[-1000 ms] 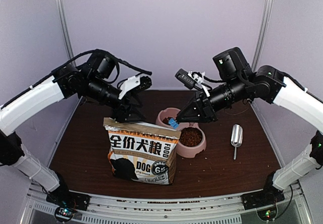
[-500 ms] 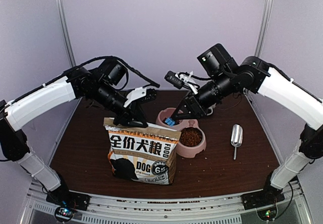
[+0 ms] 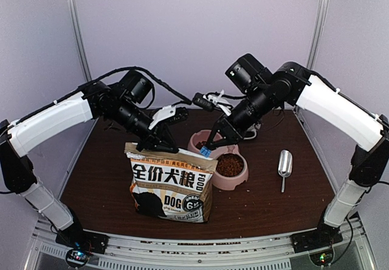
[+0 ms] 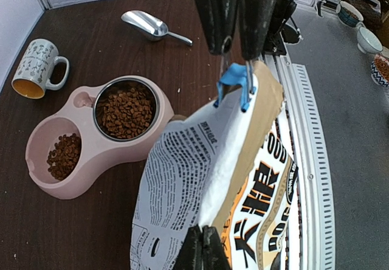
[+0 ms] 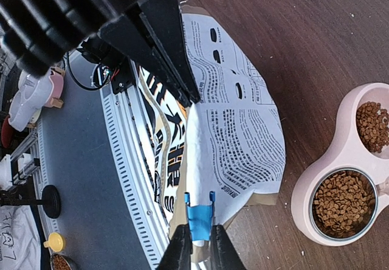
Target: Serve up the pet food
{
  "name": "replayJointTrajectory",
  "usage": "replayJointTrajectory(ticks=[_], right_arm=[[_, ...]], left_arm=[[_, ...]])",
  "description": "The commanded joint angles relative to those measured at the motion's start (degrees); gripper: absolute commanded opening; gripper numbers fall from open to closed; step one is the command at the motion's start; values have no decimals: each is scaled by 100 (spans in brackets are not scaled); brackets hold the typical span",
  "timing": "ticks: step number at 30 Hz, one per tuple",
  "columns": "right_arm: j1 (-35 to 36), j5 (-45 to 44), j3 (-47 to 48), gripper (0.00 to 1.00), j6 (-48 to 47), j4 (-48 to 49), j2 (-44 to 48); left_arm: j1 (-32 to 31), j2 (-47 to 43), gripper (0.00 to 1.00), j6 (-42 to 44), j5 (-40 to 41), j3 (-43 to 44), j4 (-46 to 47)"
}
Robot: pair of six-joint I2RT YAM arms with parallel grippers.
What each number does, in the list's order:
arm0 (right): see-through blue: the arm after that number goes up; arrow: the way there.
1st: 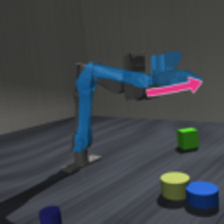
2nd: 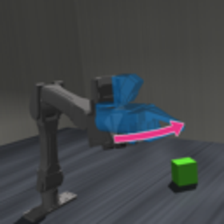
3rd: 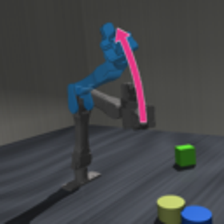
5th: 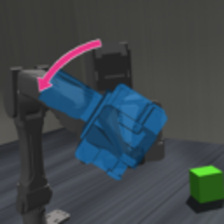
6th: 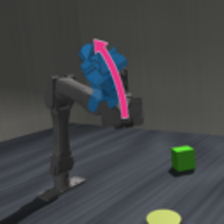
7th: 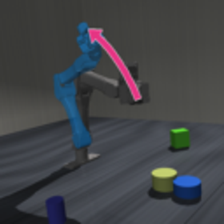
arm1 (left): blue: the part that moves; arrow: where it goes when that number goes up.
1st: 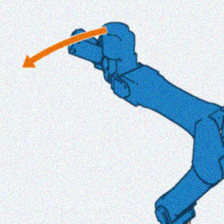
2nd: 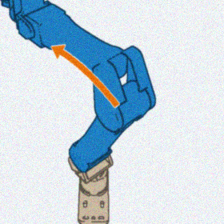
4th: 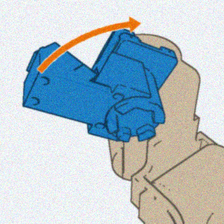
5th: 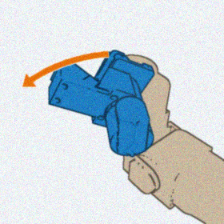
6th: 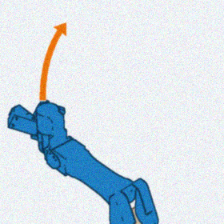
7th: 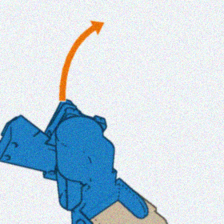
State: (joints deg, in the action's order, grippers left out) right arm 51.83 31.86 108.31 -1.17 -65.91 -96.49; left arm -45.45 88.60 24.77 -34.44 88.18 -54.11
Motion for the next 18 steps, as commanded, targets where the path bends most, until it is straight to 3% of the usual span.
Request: replayJointTrajectory(ticks=[1,18], right_arm=[[21,-127,337,0,-28,-390,-228],[257,-127,766,0,44,-654,-857]], left_arm=[[-38,7,0,-8,-360,-113,-56],[-43,-75,0,-52,-441,-100,-39]])
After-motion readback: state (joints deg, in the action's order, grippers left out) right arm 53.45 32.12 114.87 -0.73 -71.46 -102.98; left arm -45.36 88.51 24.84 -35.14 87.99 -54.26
